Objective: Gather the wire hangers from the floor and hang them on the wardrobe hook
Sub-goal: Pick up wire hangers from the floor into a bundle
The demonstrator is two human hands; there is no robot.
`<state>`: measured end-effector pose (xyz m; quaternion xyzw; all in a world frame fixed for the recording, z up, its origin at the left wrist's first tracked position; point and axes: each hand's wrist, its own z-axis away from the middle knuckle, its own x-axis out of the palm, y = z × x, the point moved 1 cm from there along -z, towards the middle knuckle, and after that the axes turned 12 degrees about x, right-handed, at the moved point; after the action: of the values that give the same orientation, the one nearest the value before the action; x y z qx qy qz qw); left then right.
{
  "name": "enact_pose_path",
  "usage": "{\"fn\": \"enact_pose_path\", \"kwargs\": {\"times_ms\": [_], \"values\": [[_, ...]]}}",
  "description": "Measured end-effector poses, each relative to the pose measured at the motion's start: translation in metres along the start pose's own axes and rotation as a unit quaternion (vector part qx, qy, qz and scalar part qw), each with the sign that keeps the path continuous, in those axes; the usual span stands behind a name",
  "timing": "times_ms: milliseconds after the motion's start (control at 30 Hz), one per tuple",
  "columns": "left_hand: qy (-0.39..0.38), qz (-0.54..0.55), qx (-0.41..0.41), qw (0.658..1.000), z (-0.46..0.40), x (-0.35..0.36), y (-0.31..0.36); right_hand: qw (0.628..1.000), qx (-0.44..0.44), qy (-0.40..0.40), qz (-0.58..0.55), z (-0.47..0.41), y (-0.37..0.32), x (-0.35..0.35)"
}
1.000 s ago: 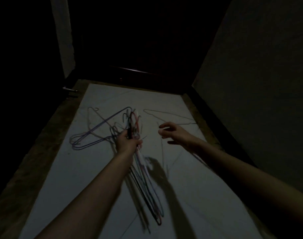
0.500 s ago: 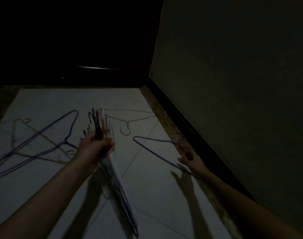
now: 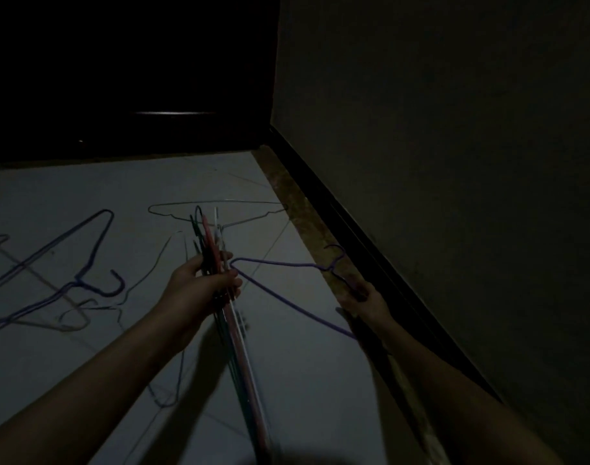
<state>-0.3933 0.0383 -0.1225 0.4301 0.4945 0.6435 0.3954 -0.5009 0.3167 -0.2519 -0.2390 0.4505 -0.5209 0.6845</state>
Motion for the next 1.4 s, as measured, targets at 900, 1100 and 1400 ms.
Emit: {"fn": "enact_pose_path", "kwargs": {"times_ms": [900,1100,1400], "values": [[0.089,0.102,0.002,0.991,-0.006,-0.018,0.033,0.977,-0.177,-0.078,-0.088,0.039,-0.129,0.067],[0.116,0.120,0.037,0.985,-0.009,-0.036,0.070,0.960,-0.212,-0.140,-0.119,0.078,-0.170,0.101],[0.164,0.107,0.036,0.980,-0.023,-0.089,0.109,0.948,-0.220,-0.208,-0.095,0.135,-0.206,0.168]]}}
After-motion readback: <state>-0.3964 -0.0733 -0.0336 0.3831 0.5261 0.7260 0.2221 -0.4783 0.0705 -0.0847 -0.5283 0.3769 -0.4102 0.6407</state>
